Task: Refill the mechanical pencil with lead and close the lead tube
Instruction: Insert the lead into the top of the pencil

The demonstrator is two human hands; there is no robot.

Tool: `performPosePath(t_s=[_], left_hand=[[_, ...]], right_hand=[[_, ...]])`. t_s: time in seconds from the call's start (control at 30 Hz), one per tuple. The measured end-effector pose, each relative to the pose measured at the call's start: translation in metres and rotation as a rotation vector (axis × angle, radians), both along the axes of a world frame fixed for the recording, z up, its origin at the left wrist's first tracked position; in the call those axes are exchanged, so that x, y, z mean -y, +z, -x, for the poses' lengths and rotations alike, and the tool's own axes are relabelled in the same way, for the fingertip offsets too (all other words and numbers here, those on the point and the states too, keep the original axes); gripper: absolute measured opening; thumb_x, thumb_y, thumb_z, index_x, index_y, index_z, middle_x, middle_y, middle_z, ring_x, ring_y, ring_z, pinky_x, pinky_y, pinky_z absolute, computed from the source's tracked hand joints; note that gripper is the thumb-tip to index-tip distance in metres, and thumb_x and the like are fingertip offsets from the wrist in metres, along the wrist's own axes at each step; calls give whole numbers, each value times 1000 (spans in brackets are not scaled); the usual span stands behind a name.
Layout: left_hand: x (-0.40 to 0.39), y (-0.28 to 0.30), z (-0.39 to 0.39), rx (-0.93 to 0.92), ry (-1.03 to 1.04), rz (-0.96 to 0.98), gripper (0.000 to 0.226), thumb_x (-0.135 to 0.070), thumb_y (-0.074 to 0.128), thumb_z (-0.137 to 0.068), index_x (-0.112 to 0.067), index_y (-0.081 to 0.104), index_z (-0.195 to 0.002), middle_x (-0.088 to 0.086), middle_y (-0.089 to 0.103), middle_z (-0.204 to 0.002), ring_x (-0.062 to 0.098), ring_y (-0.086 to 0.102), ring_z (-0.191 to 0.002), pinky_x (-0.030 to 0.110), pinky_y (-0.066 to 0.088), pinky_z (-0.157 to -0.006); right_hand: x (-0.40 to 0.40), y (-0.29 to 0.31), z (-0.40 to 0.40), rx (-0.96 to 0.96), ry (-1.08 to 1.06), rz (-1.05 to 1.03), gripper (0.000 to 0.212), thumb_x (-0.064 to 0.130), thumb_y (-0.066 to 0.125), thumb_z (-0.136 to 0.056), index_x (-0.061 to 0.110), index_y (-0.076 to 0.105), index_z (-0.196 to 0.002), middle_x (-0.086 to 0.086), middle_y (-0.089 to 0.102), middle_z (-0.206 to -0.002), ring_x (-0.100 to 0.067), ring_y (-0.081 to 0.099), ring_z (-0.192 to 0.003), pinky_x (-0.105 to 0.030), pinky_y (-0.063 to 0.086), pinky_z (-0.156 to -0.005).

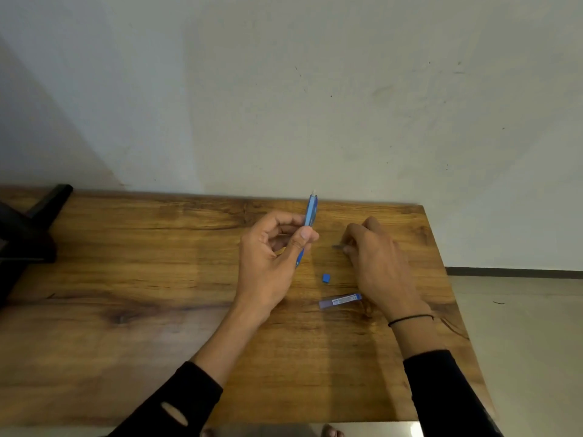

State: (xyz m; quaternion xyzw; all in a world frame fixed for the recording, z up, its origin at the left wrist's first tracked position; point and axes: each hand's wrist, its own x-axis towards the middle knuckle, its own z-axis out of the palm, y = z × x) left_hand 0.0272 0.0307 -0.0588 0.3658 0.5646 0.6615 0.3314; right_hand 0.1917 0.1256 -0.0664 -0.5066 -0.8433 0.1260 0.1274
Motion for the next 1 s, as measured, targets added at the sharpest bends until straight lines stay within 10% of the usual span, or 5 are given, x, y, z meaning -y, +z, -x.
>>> performPosePath(t_s=[0.2,0.73,1.0], left_hand=[[-2,0,1,23,18,-2,9,-6,76,-98,-7,73,-107,11,83,-94,22,83,-92,33,67,-82],[-2,0,9,62,50,9,9,-11,77,-98,-16,74,-105,7,84,-95,23,83,-94,34,68,-83],[-4,0,7,-19,25,4,16,-9,77,-98,-24,74,-99,5,83,-92,25,83,-92,45,68,-85]], right_hand=[[-1,-5,2,-37,131,16,35,4,60,-103,22,62,-133,-2,52,-111,-23,55,-92,-41,52,-65],[9,-8,19,-47,279,-38,19,-7,62,-93,12,62,-96,-7,58,-100,-29,57,-97,-42,49,-70],[0,36,15,-1015,35,333,20,-2,81,-90,2,66,-104,-16,74,-94,-22,72,-76,-27,60,-66]])
